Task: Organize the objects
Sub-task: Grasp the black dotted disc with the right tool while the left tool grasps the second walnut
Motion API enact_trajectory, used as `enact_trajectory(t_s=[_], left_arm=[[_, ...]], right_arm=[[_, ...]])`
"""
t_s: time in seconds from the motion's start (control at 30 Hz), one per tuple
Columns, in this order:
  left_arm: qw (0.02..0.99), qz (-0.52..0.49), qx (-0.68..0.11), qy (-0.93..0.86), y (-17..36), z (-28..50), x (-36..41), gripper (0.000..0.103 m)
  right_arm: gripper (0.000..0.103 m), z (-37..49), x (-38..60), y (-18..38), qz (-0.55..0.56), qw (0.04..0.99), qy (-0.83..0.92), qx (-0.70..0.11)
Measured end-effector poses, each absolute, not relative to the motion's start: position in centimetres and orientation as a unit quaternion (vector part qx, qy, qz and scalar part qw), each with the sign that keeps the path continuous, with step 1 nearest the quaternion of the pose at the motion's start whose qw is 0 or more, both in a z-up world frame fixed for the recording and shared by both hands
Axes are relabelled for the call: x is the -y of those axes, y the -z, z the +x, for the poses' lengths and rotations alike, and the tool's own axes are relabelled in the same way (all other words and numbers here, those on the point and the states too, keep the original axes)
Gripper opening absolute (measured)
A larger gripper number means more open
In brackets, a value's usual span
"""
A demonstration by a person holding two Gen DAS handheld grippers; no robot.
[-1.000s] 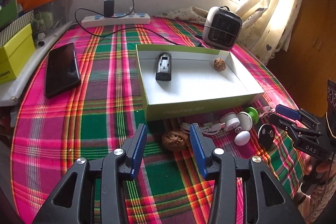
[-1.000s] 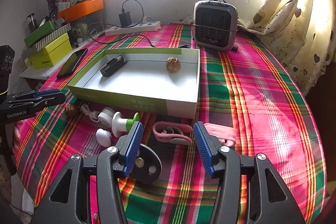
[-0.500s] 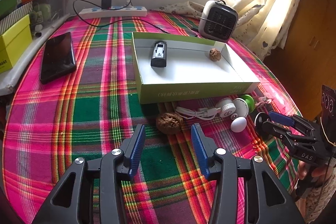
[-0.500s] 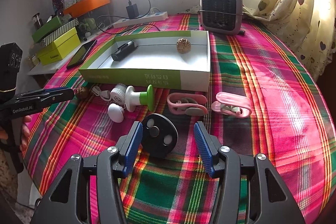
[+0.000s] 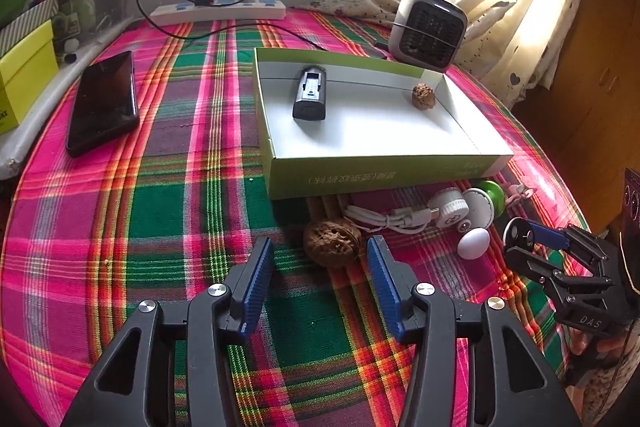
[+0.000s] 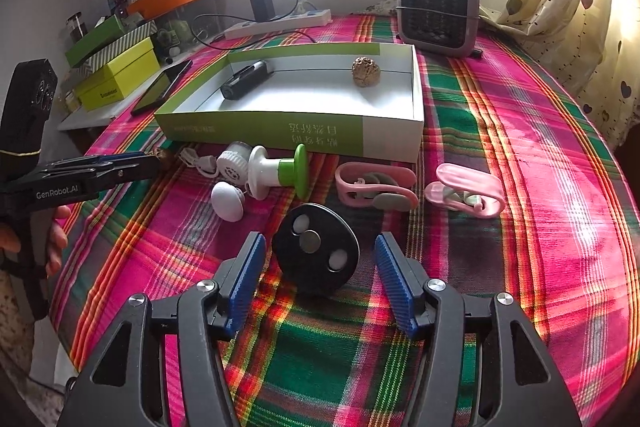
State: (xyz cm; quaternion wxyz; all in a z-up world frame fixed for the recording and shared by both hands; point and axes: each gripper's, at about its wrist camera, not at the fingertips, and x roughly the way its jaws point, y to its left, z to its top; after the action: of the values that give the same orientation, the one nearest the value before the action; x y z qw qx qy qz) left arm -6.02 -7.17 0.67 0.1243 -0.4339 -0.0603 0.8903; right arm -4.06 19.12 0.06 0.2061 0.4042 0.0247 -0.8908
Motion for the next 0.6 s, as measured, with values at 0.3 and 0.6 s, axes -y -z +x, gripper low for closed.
enact_trajectory(t_s=[0.3, 0.6], left_arm=[[0.124, -0.435, 0.048, -0.891, -0.7, -6.7, 6.7, 0.047], [0.118, -0.436, 0.044, -0.891, -0.6, -7.2, 6.5, 0.046]], right_arm=[[0.058, -4.4, -18.7, 0.0, 0.407, 0.199, 0.890, -0.039], [0.058, -4.3, -18.4, 0.0, 0.407, 0.195, 0.891, -0.053]])
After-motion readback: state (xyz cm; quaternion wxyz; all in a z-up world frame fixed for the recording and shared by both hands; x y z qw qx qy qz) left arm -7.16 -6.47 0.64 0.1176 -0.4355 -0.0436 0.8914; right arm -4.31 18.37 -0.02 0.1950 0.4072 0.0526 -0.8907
